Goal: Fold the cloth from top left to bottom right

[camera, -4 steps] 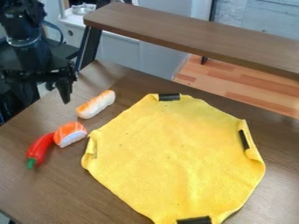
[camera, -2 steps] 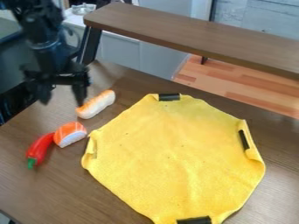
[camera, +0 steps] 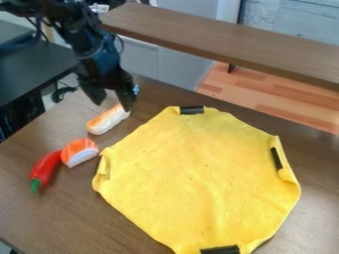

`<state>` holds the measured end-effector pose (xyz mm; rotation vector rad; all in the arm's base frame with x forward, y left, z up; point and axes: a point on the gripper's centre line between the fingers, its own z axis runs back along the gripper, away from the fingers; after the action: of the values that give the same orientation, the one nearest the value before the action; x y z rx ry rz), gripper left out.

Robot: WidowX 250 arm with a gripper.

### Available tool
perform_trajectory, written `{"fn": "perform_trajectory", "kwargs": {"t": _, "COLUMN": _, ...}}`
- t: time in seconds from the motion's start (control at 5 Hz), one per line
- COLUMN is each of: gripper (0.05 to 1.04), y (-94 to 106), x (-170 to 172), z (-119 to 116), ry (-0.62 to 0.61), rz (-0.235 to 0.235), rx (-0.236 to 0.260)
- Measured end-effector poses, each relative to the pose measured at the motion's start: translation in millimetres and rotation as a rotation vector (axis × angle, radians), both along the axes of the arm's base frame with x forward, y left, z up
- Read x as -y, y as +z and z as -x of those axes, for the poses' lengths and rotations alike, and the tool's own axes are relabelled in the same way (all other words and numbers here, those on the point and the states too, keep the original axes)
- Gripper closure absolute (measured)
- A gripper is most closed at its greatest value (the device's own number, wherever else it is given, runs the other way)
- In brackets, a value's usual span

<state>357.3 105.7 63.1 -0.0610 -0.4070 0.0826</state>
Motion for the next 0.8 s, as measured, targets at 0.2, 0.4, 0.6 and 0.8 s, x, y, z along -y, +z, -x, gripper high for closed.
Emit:
{"fn": "perform_trajectory", "kwargs": {"t": 0.2, "gripper": 0.083, "y": 4.0, "x": 4.6, "z": -32.3, "ry": -0.075, "rz": -0.098, "rx": 0.014}}
{"fn": "perform_trajectory", "kwargs": {"t": 0.4, "gripper": 0.083, "y": 2.4, "x": 8.0, "z": -60.4, "ry": -0.128, "rz": -0.168, "rx": -0.032}}
{"fn": "perform_trajectory", "kwargs": {"t": 0.6, "gripper": 0.083, "y": 0.2, "x": 11.5, "z": -81.4, "ry": -0.167, "rz": -0.204, "rx": -0.061}}
{"fn": "perform_trajectory", "kwargs": {"t": 0.8, "gripper": 0.083, "y": -11.7, "x": 18.6, "z": -100.1, "ry": -0.243, "rz": -0.251, "rx": -0.075}}
